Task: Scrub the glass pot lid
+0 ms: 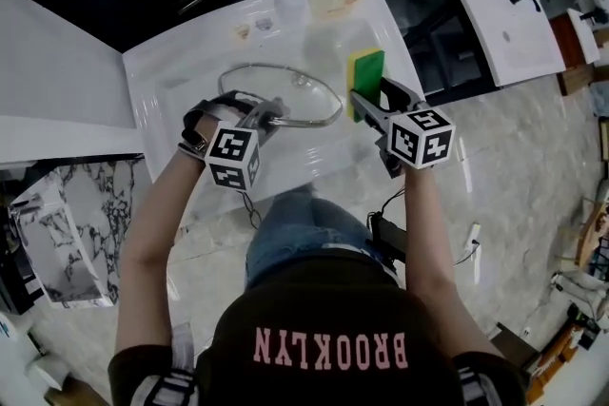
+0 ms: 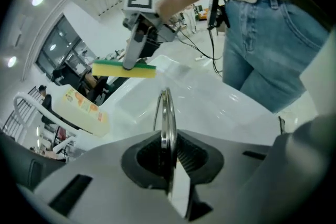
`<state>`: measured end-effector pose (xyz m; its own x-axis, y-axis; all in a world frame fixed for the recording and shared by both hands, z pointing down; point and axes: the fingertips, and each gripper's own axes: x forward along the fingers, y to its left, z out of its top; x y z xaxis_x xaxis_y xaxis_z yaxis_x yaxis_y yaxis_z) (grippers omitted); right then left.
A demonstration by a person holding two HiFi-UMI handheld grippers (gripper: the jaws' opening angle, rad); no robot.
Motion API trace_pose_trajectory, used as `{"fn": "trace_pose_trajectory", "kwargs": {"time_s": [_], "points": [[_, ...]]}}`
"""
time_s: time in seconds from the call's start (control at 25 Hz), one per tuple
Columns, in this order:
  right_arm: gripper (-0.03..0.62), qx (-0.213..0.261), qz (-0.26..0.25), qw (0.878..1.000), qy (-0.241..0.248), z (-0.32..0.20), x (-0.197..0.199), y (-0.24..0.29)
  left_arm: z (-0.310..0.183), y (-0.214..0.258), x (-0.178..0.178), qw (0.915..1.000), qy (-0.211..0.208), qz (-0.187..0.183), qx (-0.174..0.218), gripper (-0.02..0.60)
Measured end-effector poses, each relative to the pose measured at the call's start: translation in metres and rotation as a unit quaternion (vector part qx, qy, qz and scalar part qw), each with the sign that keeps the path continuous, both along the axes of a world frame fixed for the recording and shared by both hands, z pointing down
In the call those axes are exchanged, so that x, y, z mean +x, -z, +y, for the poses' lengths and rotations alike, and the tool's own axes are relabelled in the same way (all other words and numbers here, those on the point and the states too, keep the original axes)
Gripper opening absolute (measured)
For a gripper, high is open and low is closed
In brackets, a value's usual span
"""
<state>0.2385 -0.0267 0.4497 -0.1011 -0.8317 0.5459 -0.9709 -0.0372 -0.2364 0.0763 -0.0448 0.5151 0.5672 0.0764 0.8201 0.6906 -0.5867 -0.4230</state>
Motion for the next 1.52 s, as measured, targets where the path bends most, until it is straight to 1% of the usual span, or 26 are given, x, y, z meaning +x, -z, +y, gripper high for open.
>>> {"fn": "trace_pose_trajectory", "kwargs": {"time_s": [0.12, 0.24, 0.36, 0.44, 0.52, 0.56, 0.64, 0.72, 0.8, 0.92, 1.0, 1.08, 1.2, 1.32, 1.4, 1.48, 1.52], "points": [[0.272, -0.008, 0.000, 0.999, 0.043, -0.013, -0.022, -0.001, 0.007, -0.014, -0.023, 0.9985, -0.043, -0.008, 0.033, 0.035], [0.273, -0.032, -0.002, 0.993, 0.117, -0.024, -0.050, -0.007, 0.005, -0.024, -0.042, 0.9950, -0.073, -0.017, 0.065, 0.038], [0.273, -0.066, -0.019, 0.977, 0.201, -0.031, -0.079, -0.018, 0.000, -0.024, -0.052, 0.9930, -0.084, -0.014, 0.081, 0.040], [0.273, -0.088, -0.029, 0.962, 0.257, -0.034, -0.097, -0.023, -0.004, -0.021, -0.052, 0.9928, -0.084, -0.013, 0.085, 0.043], [0.273, -0.111, -0.028, 0.939, 0.323, -0.032, -0.116, -0.030, -0.005, -0.021, -0.053, 0.9921, -0.086, -0.012, 0.091, 0.043], [0.273, -0.124, -0.022, 0.924, 0.361, -0.028, -0.125, -0.035, -0.005, -0.021, -0.054, 0.9917, -0.086, -0.012, 0.095, 0.043], [0.273, -0.156, 0.000, 0.885, 0.438, -0.016, -0.137, -0.046, -0.005, -0.022, -0.054, 0.9909, -0.085, -0.010, 0.104, 0.043], [0.273, -0.186, 0.020, 0.845, 0.500, -0.004, -0.141, -0.057, -0.005, -0.024, -0.055, 0.9906, -0.081, -0.011, 0.110, 0.043], [0.273, -0.208, 0.028, 0.812, 0.544, 0.003, -0.143, -0.065, -0.004, -0.026, -0.057, 0.9907, -0.073, -0.015, 0.114, 0.043], [0.273, -0.231, 0.040, 0.768, 0.596, 0.008, -0.144, -0.076, -0.005, -0.026, -0.058, 0.9905, -0.064, -0.019, 0.120, 0.041], [0.273, -0.240, 0.063, 0.734, 0.632, 0.011, -0.145, -0.085, -0.007, -0.027, -0.058, 0.9900, -0.060, -0.023, 0.126, 0.042], [0.273, -0.242, 0.086, 0.707, 0.659, 0.010, -0.146, -0.090, -0.008, -0.027, -0.058, 0.9895, -0.057, -0.027, 0.130, 0.042], [0.272, -0.243, 0.116, 0.677, 0.685, 0.008, -0.149, -0.096, -0.007, -0.028, -0.059, 0.9895, -0.054, -0.032, 0.130, 0.041], [0.272, -0.245, 0.131, 0.654, 0.703, 0.007, -0.152, -0.105, -0.007, -0.027, -0.060, 0.9894, -0.052, -0.038, 0.130, 0.041], [0.272, -0.245, 0.123, 0.646, 0.713, 0.008, -0.154, -0.111, -0.007, -0.027, -0.059, 0.9894, -0.051, -0.040, 0.130, 0.041], [0.272, -0.240, 0.107, 0.642, 0.721, 0.010, -0.154, -0.112, -0.008, -0.028, -0.059, 0.9893, -0.050, -0.040, 0.131, 0.041], [0.272, -0.240, 0.108, 0.638, 0.724, 0.010, -0.152, -0.114, -0.008, -0.028, -0.060, 0.9893, -0.050, -0.041, 0.131, 0.041]]}}
